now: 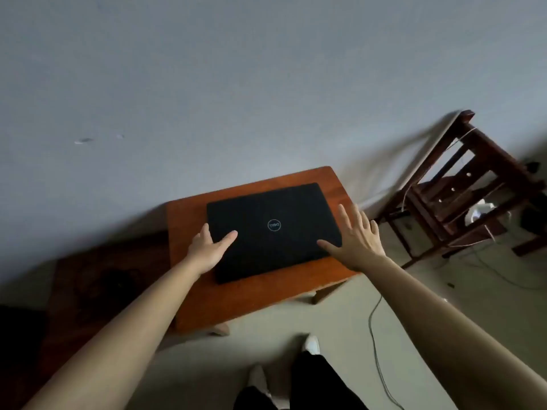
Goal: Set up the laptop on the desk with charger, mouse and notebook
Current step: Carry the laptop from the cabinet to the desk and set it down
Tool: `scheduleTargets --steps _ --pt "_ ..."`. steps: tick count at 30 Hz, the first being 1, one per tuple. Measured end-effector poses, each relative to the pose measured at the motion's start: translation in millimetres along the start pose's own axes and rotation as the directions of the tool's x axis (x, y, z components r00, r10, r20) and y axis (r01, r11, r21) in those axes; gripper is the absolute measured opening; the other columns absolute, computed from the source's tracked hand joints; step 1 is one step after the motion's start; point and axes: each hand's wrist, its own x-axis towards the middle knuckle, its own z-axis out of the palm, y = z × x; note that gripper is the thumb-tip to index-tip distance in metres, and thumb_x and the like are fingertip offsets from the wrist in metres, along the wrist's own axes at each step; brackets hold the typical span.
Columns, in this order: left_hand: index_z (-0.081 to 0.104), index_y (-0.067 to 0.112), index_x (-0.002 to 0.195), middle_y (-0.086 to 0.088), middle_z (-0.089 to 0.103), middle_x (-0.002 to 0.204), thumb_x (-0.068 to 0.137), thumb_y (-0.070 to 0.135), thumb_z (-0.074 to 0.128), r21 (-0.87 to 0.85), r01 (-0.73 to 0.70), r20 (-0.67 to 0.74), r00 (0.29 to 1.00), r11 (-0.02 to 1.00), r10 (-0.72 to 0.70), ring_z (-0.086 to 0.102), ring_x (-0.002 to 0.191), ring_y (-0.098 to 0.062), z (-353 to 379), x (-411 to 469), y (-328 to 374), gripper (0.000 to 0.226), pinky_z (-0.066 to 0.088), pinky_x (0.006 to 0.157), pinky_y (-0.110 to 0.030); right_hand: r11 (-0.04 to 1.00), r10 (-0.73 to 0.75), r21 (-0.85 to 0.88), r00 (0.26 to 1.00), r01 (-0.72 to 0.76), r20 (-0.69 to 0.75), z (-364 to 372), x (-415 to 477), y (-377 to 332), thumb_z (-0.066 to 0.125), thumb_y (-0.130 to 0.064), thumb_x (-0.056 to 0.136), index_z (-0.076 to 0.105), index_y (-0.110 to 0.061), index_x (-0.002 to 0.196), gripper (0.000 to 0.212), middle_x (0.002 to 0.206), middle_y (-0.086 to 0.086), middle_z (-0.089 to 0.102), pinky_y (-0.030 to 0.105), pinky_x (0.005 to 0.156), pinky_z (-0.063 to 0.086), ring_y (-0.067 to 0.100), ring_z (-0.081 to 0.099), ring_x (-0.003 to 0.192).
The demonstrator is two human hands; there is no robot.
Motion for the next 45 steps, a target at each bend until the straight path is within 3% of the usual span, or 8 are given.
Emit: scheduleTargets --steps 5,10,17,23,31,36,39,45 --pt "0.001 0.024 0.159 -0.007 0.01 0.167 0.074 0.075 0.067 -0.158 0.209 0.029 0.978 0.965 -0.207 0.017 0.151 -0.032 19.3 43.7 -2.9 0.119 0.025 0.117 -0.053 0.973 0.129 0.158 0.968 -0.165 0.217 36.4 66.0 3.7 0.046 -0.089 0.075 -0.012 -0.031 0.157 0.116 0.168 0.012 -0.002 0.058 0.121 0.015 0.038 0.008 0.153" --pt "0.009 0.021 0.159 -0.008 0.02 0.164 0.057 0.078 0.077 -0.259 0.371 -0.041 0.918 0.892 -0.394 0.026 0.148 -0.032 40.8 76.5 5.4 0.135 0.032 0.115 -0.053 0.882 0.193 0.328 0.894 -0.338 0.403 59.7 133.5 7.6 0.054 -0.097 0.057 -0.014 -0.037 0.154 0.133 0.161 0.015 0.022 0.057 0.108 0.038 0.04 0.033 0.143" --pt "0.025 0.022 0.155 -0.011 0.02 0.161 0.056 0.088 0.067 -0.277 0.58 -0.209 0.742 0.766 -0.637 0.021 0.147 -0.038 60.3 115.9 26.7 0.127 0.029 0.114 -0.061 0.814 0.331 0.296 0.818 -0.5 0.471 78.8 174.9 4.8 0.058 -0.096 0.052 0.022 -0.019 0.152 0.131 0.151 0.014 0.035 0.053 0.106 0.042 0.037 0.038 0.137" --pt "0.037 0.027 0.147 -0.009 0.035 0.153 0.053 0.087 0.069 -0.473 0.554 -0.124 0.728 0.685 -0.675 0.036 0.138 -0.037 50.2 126.9 17.7 0.116 0.036 0.109 -0.06 0.728 0.336 0.402 0.799 -0.556 0.499 81.8 177.4 9.9 0.077 -0.081 0.051 0.03 -0.031 0.146 0.117 0.141 0.011 0.043 0.05 0.099 0.046 0.035 0.042 0.131" --pt "0.038 0.034 0.151 -0.008 0.037 0.157 0.053 0.084 0.073 -0.703 0.542 0.176 0.76 0.461 -0.626 0.038 0.14 -0.036 22.0 118.7 16.5 0.115 0.031 0.114 -0.06 0.444 0.29 0.522 0.668 -0.728 0.686 72.6 179.4 18.7 0.094 -0.045 0.057 0.041 -0.025 0.146 0.106 0.135 0.006 0.056 0.049 0.096 0.052 0.03 0.057 0.119" --pt "0.048 0.033 0.141 -0.011 0.057 0.132 0.057 0.076 0.077 -0.696 0.585 0.351 0.783 0.417 -0.513 0.056 0.119 -0.038 8.0 86.0 7.3 0.098 0.049 0.094 -0.061 0.222 0.217 0.627 0.664 -0.747 0.715 62.5 136.3 33.2 0.087 -0.054 0.064 0.052 -0.021 0.136 0.086 0.113 0.005 0.066 0.048 0.085 0.058 0.028 0.067 0.099" --pt "0.049 0.034 0.14 -0.01 0.057 0.131 0.054 0.081 0.075 -0.648 0.58 0.415 0.812 0.494 -0.409 0.056 0.115 -0.039 -1.0 61.4 6.7 0.101 0.052 0.079 -0.061 0.147 0.164 0.642 0.658 -0.753 0.735 45.8 108.8 40.6 0.08 -0.073 0.06 0.054 -0.021 0.133 0.093 0.115 0.009 0.068 0.046 0.083 0.059 0.03 0.07 0.099" --pt "0.02 0.04 0.155 -0.009 0.025 0.163 0.05 0.093 0.065 -0.559 0.504 0.511 0.835 0.658 -0.205 0.023 0.147 -0.041 -15.7 30.4 3.6 0.126 0.022 0.109 -0.074 -0.01 0.017 0.714 0.714 -0.7 0.7 6.3 51.0 64.2 0.055 -0.1 0.054 0.066 -0.048 0.112 0.079 0.105 0.001 0.07 0.042 0.058 0.061 0.034 0.071 0.088"
